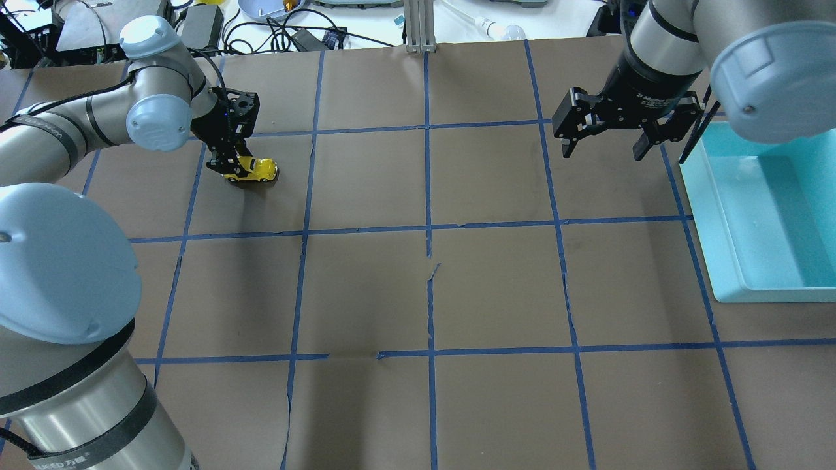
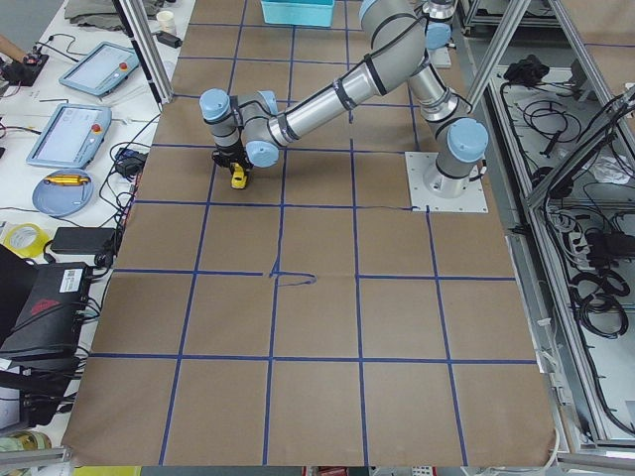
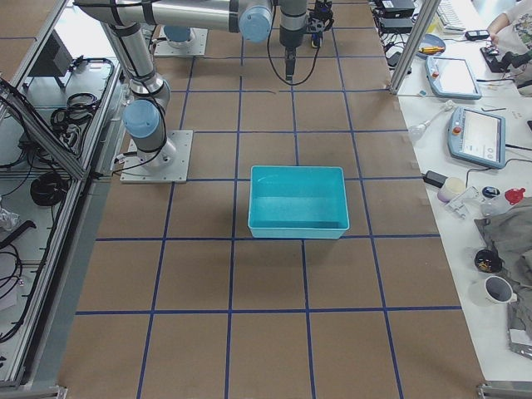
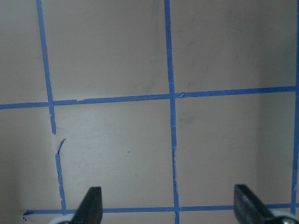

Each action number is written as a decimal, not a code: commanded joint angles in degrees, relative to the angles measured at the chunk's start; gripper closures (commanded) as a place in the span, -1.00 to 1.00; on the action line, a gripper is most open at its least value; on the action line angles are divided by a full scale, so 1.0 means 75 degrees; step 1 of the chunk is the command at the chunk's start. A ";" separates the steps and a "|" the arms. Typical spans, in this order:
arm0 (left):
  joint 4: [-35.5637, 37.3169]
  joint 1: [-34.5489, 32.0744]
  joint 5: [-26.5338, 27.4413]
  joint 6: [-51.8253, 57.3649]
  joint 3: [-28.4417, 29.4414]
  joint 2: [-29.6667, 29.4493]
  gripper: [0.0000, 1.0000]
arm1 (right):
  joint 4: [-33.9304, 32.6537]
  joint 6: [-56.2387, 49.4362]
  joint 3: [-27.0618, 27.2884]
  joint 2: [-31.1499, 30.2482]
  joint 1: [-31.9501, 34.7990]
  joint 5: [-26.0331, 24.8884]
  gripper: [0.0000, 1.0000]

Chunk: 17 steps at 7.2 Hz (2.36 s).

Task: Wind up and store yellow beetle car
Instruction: 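Close the left gripper on the yellow car's sides, then drag the held car backward toward the robot with the left gripper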

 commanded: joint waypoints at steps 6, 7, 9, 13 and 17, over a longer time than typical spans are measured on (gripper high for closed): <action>0.0033 0.0086 0.0165 0.0237 0.0020 -0.0033 0.90 | 0.0025 0.0000 0.0012 0.0000 0.0000 -0.0009 -1.00; 0.0022 0.0098 0.0165 0.0274 0.0031 -0.0033 0.90 | 0.0037 0.0000 0.0012 0.0000 0.0000 0.0002 -1.00; 0.0033 0.0296 0.0165 0.0298 0.0009 -0.0021 0.90 | 0.0049 0.0000 0.0012 0.0000 0.0000 -0.0009 -1.00; 0.0033 0.0519 0.0165 0.0636 -0.0004 -0.0009 0.90 | 0.0049 0.0000 0.0012 0.0000 0.0012 -0.0009 -1.00; 0.0021 0.0718 0.0165 0.0742 0.0055 -0.0021 0.89 | 0.0060 0.0000 0.0012 0.0000 0.0012 -0.0009 -1.00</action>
